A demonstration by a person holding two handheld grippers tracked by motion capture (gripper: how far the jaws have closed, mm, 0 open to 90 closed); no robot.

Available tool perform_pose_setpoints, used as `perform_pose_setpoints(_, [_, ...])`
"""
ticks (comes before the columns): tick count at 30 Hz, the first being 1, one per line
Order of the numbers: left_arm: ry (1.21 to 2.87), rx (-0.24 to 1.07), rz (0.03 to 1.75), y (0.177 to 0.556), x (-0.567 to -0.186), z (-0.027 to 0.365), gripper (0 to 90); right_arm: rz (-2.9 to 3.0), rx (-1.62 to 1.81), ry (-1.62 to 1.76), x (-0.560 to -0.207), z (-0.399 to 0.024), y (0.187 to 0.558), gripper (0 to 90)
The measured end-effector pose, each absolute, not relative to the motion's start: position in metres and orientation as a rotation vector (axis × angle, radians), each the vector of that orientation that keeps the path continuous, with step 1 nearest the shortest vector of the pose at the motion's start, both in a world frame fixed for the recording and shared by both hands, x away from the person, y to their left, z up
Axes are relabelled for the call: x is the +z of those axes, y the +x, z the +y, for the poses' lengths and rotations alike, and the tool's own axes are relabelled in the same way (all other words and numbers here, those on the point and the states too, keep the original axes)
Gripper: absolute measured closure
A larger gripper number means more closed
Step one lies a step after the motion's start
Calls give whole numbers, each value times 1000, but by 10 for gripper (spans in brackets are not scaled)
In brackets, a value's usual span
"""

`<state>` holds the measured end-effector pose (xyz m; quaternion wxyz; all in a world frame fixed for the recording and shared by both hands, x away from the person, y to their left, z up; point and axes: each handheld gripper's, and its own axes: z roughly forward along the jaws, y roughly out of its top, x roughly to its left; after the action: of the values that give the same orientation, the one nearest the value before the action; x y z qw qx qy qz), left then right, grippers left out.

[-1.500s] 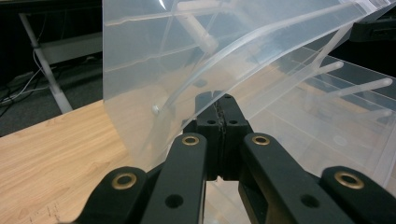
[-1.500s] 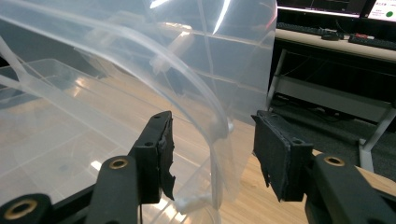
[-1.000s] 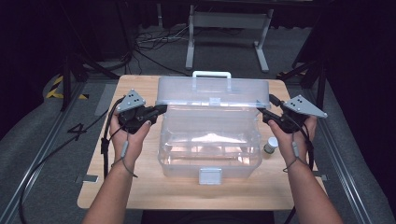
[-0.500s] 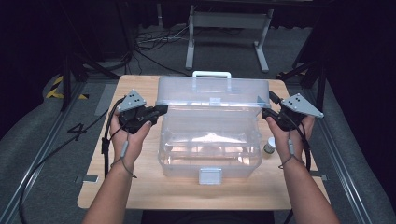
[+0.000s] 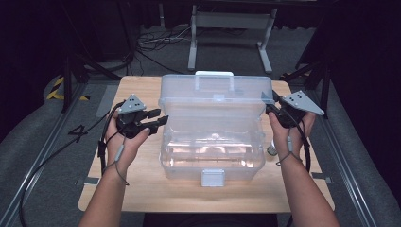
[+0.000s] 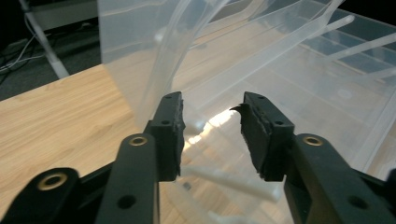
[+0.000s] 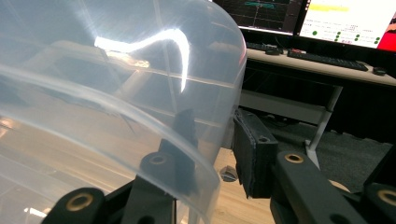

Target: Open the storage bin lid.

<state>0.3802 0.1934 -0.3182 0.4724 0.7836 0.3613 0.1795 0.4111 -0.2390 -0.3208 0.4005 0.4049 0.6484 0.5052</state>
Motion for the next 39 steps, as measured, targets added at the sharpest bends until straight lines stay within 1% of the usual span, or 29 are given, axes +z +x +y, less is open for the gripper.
perform_pose_setpoints(2, [1915, 439, 895, 380, -319, 196, 551, 1641, 1275, 1024, -320, -239, 412, 704])
perform_pose_setpoints(7, [1897, 454, 944, 382, -323, 208, 515, 1657, 1280, 1032, -316, -240, 419, 703])
perform_pose_setpoints(12, [1880, 422, 958, 384, -325, 215, 503, 1645, 1255, 1025, -314, -237, 423, 707])
perform_pose_setpoints(16, [1883, 437, 978, 385, -327, 219, 490, 1638, 1249, 1027, -313, -236, 428, 711])
perform_pose_setpoints(27, [1881, 413, 1012, 390, -334, 224, 486, 1617, 1251, 1034, -311, -235, 437, 722])
perform_pose_setpoints(28, [1884, 409, 1012, 390, -335, 224, 486, 1607, 1256, 1034, -311, -235, 438, 732])
perform_pose_setpoints(29, [1886, 408, 1013, 391, -335, 224, 484, 1597, 1225, 1015, -309, -236, 438, 776])
perform_pose_setpoints(39, [1888, 405, 1027, 392, -338, 228, 479, 1584, 1205, 1023, -308, -234, 448, 790])
